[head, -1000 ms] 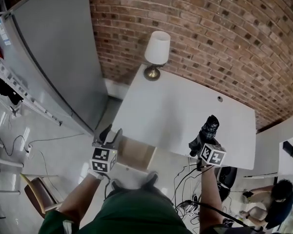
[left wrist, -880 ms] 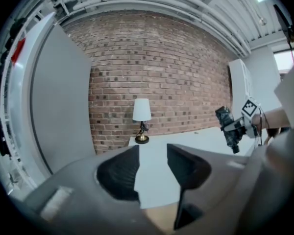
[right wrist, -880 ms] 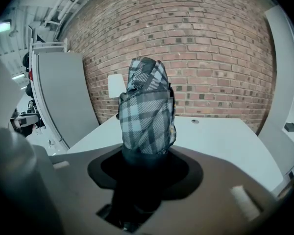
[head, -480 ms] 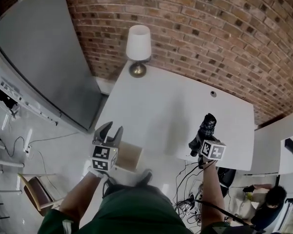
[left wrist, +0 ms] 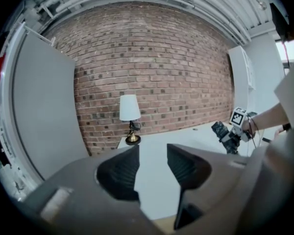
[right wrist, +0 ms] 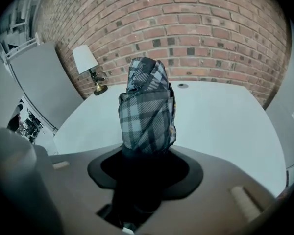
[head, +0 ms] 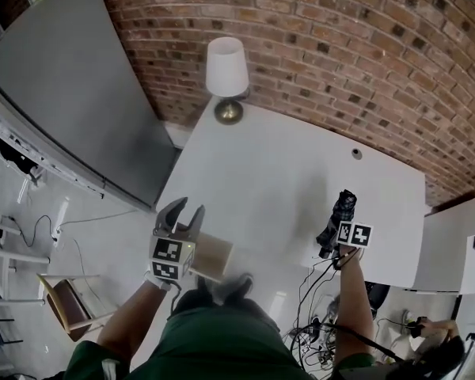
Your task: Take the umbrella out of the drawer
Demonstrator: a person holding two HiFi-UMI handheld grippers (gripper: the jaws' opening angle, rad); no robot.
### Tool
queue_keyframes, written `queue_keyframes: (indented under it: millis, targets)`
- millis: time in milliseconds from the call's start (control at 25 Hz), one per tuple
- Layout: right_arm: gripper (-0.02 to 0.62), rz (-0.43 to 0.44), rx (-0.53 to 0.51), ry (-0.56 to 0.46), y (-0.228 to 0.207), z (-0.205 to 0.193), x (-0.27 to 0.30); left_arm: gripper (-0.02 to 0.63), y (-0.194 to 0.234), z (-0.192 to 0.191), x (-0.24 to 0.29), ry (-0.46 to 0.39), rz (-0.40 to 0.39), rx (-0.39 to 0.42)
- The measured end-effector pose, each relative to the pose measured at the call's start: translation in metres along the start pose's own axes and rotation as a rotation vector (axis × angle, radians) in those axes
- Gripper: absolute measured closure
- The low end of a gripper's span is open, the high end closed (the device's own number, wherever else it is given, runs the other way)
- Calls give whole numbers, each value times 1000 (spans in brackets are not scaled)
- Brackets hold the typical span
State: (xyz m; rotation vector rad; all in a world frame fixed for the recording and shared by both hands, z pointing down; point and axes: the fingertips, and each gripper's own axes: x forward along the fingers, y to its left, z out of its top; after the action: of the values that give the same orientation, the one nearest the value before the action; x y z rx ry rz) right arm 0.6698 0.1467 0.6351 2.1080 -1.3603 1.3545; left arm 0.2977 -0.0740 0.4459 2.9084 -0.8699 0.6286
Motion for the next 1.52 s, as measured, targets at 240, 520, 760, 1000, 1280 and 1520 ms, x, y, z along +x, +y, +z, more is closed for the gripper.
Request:
queue_keyframes:
  millis: [240,520,760,1000,1280,1520]
  targets:
    - [417,1,53,155,-24,-12,39,434,13,-10,21,35,-2,-13]
    - [407,6,95,214,-35,-11,67,434,32,-9,32,48,39,-14]
    - [359,-26,153,195,-42,-18,79,434,41,-11,37,56,48,-21]
    - [330,-37,155,98,-38,1,63,434,54,-9,40,48,41,-38]
    - [330,-95,84,-100,-27,44,7,434,71,9,41,-2,31,-44]
    - [334,-72,122,-475,7,98,-78,451,96,29,31,-68,41,-45]
